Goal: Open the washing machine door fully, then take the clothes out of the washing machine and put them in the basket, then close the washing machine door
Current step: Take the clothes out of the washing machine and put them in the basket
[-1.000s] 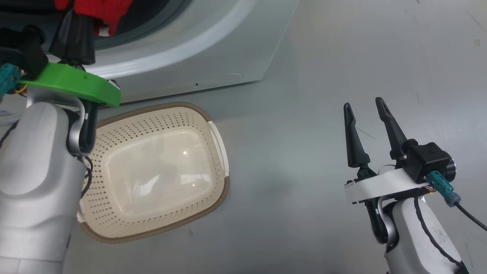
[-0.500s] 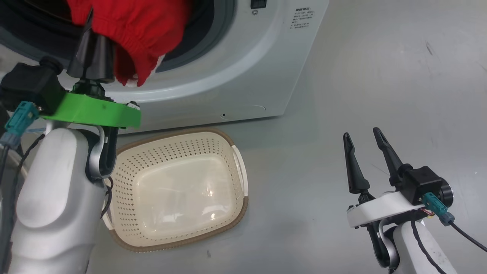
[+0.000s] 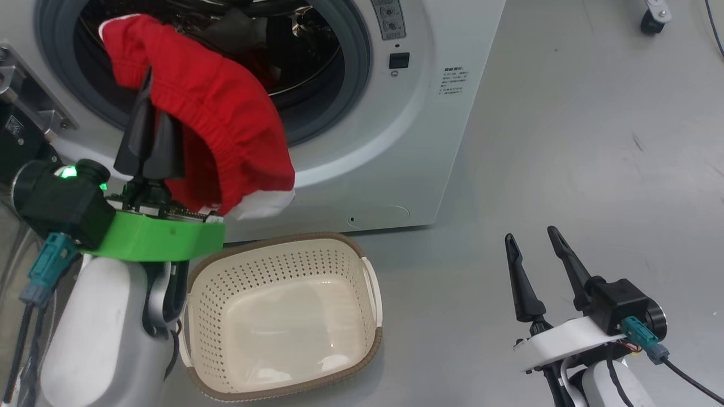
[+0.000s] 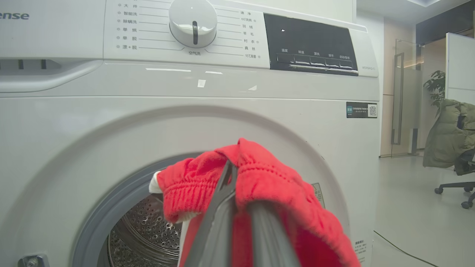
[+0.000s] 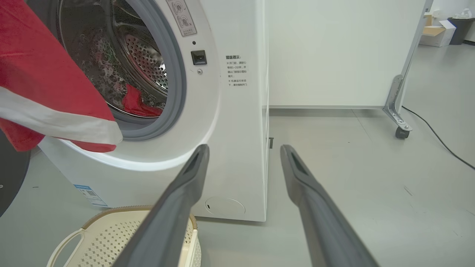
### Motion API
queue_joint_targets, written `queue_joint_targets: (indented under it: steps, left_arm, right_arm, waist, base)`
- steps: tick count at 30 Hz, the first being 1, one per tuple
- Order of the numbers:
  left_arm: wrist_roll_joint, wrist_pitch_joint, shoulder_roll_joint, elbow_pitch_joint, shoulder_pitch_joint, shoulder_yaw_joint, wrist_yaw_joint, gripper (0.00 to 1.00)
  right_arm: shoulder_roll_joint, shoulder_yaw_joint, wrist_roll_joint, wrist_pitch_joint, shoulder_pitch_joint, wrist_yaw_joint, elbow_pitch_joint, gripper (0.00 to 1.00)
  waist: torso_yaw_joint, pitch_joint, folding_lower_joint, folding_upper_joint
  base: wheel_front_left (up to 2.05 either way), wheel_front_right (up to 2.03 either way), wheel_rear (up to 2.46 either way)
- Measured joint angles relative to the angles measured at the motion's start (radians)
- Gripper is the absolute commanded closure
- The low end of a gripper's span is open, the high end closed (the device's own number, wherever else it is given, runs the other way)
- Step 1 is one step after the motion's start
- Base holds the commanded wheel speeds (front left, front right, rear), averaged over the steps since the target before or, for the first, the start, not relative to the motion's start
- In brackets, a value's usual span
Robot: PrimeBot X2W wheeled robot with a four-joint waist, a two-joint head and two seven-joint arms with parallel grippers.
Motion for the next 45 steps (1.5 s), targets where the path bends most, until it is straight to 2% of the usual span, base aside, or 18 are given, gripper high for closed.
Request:
queue_joint_targets:
  steps: [8, 17, 25, 32, 45]
  left_arm:
    - [-0.015, 0.0, -0.012, 0.018, 0.157, -0.017, 0.013, 1.0]
    - [-0.063, 0.003, -0.032, 0.182, 0.311, -0.053, 0.022, 1.0]
    - [-0.069, 0.003, -0.035, 0.339, 0.308, -0.05, 0.019, 1.0]
    - [-0.065, 0.013, -0.036, 0.496, 0.23, -0.053, 0.015, 1.0]
    - [-0.078, 0.108, -0.046, 0.771, 0.102, -0.055, 0.006, 1.0]
  right_arm:
    - [0.0, 0.016, 0.007, 0.0, 0.039, -0.001, -0.018, 0.0]
    - [0.0, 0.052, 0.007, 0.0, 0.042, 0.001, -0.051, 0.0]
    - [0.0, 0.068, 0.007, 0.0, 0.039, 0.005, -0.081, 0.0]
    - [0.0, 0.078, 0.008, 0.0, 0.022, 0.005, -0.108, 0.0]
    - [0.0, 0.104, 0.04, 0.0, -0.046, -0.003, -0.134, 0.0]
  waist:
    - [0.0, -0.046, 0.0, 0.0]
    - [-0.03, -0.025, 0.0, 0.0]
    - [-0.072, 0.024, 0.0, 0.0]
    - [-0.113, 0.087, 0.0, 0.0]
    - [-0.187, 0.199, 0.0, 0.0]
  base:
    - [0.0, 0.0, 0.0]
    - [0.0, 0.0, 0.0]
    - [0.0, 0.0, 0.0]
    - [0.0, 0.0, 0.0]
    - [0.0, 0.0, 0.0]
